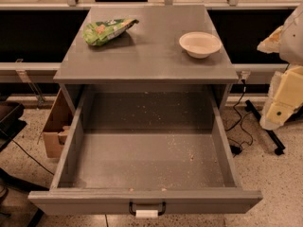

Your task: Place green rice chip bag into top drawer

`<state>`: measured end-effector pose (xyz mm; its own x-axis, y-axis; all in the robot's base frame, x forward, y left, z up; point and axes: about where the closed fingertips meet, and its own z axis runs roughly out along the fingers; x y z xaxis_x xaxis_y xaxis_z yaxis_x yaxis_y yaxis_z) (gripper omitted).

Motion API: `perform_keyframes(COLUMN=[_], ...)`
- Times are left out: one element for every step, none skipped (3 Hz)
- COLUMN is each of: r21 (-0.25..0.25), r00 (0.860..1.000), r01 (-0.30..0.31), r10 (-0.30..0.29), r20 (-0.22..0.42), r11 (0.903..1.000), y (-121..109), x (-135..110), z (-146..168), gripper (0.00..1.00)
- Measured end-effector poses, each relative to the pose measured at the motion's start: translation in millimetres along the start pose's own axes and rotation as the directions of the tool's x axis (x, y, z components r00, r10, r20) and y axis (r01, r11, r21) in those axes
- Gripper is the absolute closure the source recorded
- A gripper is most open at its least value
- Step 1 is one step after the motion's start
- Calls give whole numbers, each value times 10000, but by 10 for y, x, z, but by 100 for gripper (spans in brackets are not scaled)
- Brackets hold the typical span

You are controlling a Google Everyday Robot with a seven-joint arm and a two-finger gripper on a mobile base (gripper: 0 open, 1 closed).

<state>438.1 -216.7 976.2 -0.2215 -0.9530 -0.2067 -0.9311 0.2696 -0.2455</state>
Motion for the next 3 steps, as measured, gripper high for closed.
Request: perform_keyframes(r21=[83, 960, 1905], r00=[10000, 9908, 9512], r01=[20, 182, 867], r10=[-20, -309, -1381], r20=[90, 1320, 2759], r11=[10000, 9952, 9778], y=[-18, -252, -686], x=[-16, -225, -715], z=[8, 213, 459], gripper=[0, 0, 0])
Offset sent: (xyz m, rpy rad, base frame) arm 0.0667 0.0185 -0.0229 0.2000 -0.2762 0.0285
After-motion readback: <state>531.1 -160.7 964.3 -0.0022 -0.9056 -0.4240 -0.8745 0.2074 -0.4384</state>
